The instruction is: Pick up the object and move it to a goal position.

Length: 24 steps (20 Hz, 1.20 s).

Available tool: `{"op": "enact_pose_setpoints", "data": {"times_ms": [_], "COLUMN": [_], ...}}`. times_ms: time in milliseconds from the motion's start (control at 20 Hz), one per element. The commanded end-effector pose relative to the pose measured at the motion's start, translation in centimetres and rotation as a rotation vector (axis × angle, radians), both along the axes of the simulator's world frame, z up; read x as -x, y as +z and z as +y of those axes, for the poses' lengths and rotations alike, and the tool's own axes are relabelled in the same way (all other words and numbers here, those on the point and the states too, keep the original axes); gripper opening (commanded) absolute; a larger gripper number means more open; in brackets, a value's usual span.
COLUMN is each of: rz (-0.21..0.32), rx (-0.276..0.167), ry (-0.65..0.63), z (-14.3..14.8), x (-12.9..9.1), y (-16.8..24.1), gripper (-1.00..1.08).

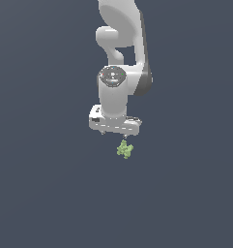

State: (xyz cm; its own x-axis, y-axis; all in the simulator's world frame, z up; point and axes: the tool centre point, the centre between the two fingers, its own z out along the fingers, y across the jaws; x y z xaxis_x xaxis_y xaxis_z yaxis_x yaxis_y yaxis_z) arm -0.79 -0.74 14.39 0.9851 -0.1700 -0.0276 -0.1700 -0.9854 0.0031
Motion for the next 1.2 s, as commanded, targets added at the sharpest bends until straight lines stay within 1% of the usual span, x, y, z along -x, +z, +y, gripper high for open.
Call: {"op": "enact_pose_setpoints", "data": {"times_ms": [0, 650, 900, 1150], "rz": [-0.002, -0.019, -0.024, -0.026], "rx": [0.001, 0.006, 0.007, 0.007], "ry": [-0.039, -0.309, -0.377, -0.415], "z": [0.5, 3.8, 4.6, 5.1], "x": [-0.2, -1.6, -1.8, -2.0], "y": [-0.5, -3.8, -4.6, -5.1], "gripper": [1.0, 1.0, 1.0, 1.0]}}
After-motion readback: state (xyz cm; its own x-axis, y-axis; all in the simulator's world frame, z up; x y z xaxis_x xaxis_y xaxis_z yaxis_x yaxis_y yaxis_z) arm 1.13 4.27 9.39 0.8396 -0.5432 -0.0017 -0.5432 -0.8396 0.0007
